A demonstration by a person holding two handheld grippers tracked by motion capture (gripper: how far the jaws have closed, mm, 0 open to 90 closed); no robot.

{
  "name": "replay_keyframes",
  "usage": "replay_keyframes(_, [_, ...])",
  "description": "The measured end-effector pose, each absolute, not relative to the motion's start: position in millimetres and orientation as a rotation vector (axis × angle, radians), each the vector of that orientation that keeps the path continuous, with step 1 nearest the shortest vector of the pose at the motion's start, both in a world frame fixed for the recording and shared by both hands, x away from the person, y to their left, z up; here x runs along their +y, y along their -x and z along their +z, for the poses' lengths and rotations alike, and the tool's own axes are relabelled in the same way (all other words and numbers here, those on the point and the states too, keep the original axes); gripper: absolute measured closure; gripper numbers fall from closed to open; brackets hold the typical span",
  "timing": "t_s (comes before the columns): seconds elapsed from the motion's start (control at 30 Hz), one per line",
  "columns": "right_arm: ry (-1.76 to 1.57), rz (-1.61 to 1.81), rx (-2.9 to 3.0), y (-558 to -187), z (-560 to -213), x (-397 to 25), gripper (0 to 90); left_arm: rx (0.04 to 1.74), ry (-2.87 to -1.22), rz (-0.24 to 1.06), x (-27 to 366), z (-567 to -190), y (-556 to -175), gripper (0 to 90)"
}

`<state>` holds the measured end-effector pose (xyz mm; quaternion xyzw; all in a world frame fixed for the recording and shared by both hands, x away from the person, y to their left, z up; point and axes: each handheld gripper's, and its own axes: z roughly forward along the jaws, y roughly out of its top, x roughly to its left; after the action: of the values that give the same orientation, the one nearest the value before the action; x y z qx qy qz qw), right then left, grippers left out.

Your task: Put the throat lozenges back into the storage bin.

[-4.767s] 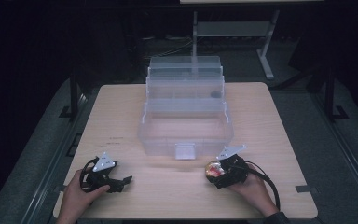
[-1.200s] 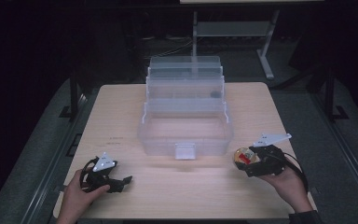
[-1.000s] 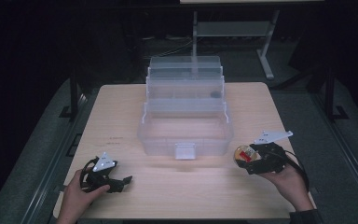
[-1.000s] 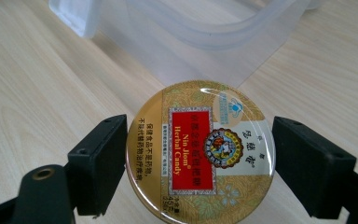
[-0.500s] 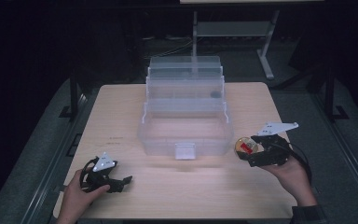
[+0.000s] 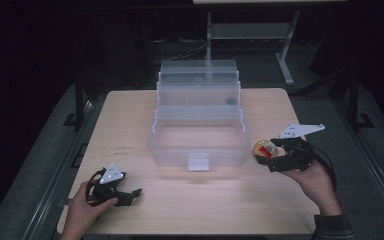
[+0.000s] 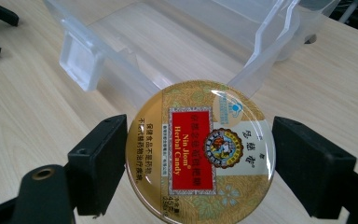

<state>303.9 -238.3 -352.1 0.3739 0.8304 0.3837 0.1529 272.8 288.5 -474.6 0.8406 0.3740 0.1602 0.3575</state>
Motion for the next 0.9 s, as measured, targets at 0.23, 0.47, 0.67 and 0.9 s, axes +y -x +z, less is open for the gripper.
replay_keyframes(0.23, [-1.071,1.109,2.377,-310,-349,-238,20.1,0.964,-2.170,0.416,289,-475,-273,11.7])
replay_keyframes(0.47, [-1.067,1.126,2.369,-317,-344,-235,20.1,0.963,-2.170,0.416,289,-475,-273,11.7])
replay_keyframes(0.67, [-1.057,1.133,2.368,-321,-341,-231,20.1,0.964,-2.170,0.415,289,-475,-273,11.7])
replay_keyframes(0.9, [-1.041,1.153,2.361,-329,-336,-227,20.1,0.962,-2.173,0.415,289,-474,-273,11.7])
